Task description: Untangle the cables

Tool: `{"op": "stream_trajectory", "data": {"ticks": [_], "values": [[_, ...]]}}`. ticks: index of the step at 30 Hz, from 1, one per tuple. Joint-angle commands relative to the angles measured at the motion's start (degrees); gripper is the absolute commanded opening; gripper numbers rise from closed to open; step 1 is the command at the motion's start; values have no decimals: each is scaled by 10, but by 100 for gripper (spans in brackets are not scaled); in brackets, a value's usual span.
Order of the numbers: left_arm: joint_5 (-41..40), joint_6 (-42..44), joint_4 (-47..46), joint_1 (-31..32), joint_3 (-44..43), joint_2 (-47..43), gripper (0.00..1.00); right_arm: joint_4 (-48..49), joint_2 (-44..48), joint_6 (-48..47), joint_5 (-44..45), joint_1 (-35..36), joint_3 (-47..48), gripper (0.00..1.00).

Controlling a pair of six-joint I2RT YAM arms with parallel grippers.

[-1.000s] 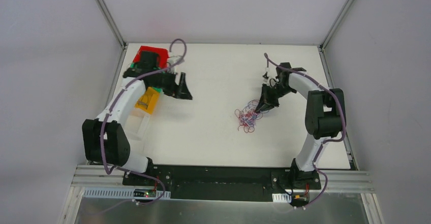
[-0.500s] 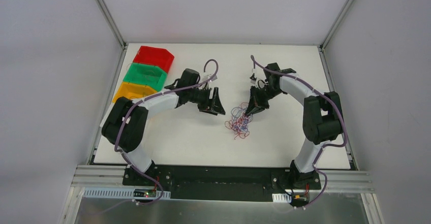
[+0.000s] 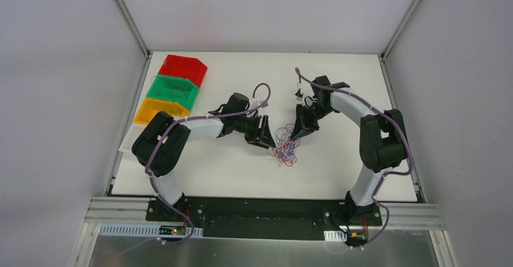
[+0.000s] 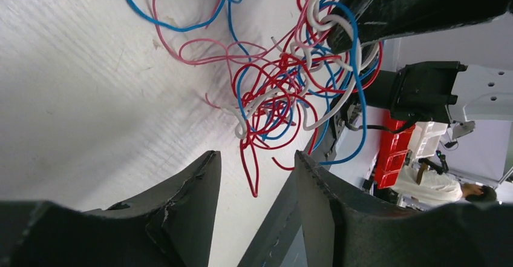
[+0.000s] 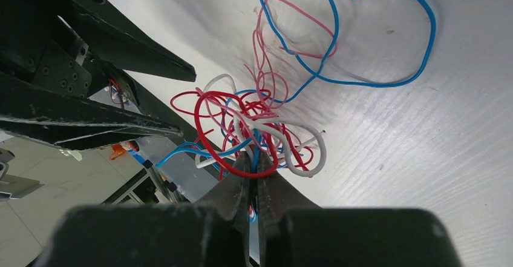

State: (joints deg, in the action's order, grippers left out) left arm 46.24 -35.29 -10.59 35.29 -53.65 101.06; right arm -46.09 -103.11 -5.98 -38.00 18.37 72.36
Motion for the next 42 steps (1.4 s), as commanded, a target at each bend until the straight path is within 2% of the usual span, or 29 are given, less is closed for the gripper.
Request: {"op": "stream_trajectory", "data": {"ticks": [1,6,8,11,12,18,23,28,35,42], "values": [[7,-10,-14,13,21,-7,48,-7,18,5,8,4,4,0],[2,-8,-14,17,28,-10,38,-7,16,5,10,4,3,0],[4,-7,-13,17,20,-9,28,-8,14,5,11,4,5,0],[8,2,7,16,-8,-15,4,-9,12,1,23,2,4,0],[11,14,27,17,-19,-30,0,-11,13,-2,36,1,2,0],[17,139,223,-7,-80,-191,0,-5,8,-17,164,-58,-9,0],[53,184,342,-126,-167,-273,0,-5,-8,-42,240,-121,-4,0],[88,243,462,-268,-321,-272,0,-7,-22,-71,286,-162,2,0],[154,223,513,-502,-533,-209,0,-10,-48,-95,325,-209,24,0],[205,173,515,-662,-702,-135,0,-12,-56,-96,345,-219,30,0]]}}
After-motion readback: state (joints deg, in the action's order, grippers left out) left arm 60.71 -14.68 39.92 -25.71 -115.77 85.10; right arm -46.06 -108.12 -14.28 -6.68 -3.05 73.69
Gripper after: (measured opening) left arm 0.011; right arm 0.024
